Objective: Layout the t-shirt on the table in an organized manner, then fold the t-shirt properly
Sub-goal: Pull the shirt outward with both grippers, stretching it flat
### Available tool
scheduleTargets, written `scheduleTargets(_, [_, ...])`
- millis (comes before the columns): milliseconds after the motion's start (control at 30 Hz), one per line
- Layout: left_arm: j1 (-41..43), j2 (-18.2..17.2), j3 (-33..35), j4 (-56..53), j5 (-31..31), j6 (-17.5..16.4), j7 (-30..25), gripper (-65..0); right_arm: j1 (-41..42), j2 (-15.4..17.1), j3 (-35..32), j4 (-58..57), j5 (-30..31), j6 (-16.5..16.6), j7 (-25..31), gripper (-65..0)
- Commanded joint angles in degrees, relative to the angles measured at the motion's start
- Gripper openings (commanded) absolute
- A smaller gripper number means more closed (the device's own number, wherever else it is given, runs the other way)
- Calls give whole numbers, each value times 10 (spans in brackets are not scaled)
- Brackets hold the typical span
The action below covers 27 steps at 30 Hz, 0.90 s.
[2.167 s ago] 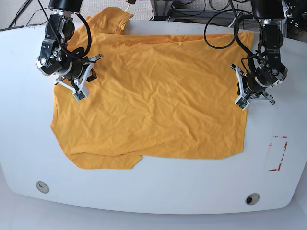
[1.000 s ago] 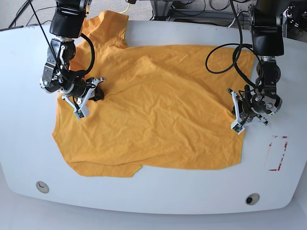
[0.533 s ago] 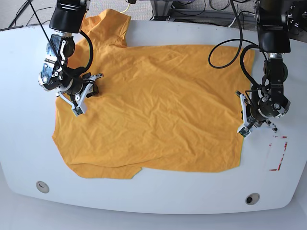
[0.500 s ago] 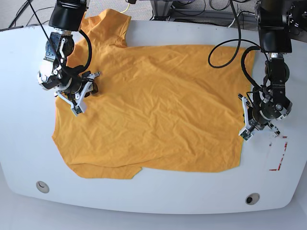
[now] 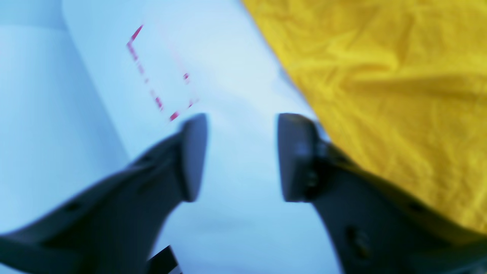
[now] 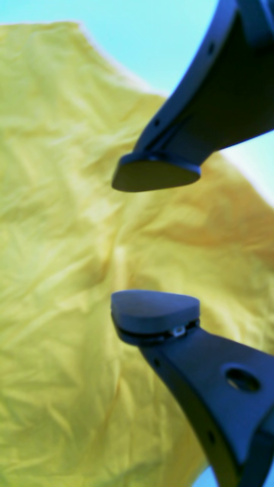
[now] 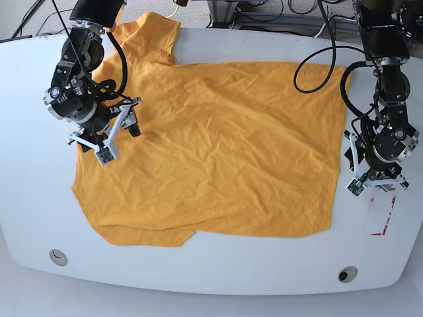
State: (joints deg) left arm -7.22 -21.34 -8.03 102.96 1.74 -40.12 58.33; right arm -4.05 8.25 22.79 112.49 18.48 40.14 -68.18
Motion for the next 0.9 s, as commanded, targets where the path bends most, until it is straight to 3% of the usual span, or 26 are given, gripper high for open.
scheduleTargets(0, [7,-7,-15,37,-2,1,-4,-221,-19,-6,50,18,10,-1,1,-255])
scheduleTargets(100, [32,-7,-47,59,-2,1,-3,-211,-46,-13,112,17,49,-1,0,-255])
scheduleTargets(367, [80,-2,-109,89,-4,1,-3,-215,-119,-14,195,15,145,-1,0,-255])
scheduleTargets(533, [92,19,-149,93,-4,1,-3,-215,-143,-17,251,14,168,-1,0,-255])
scheduleTargets(867, [105,20,-158,95,-4,1,-3,-217,-159,-13,273,-58,170,-1,0,-254])
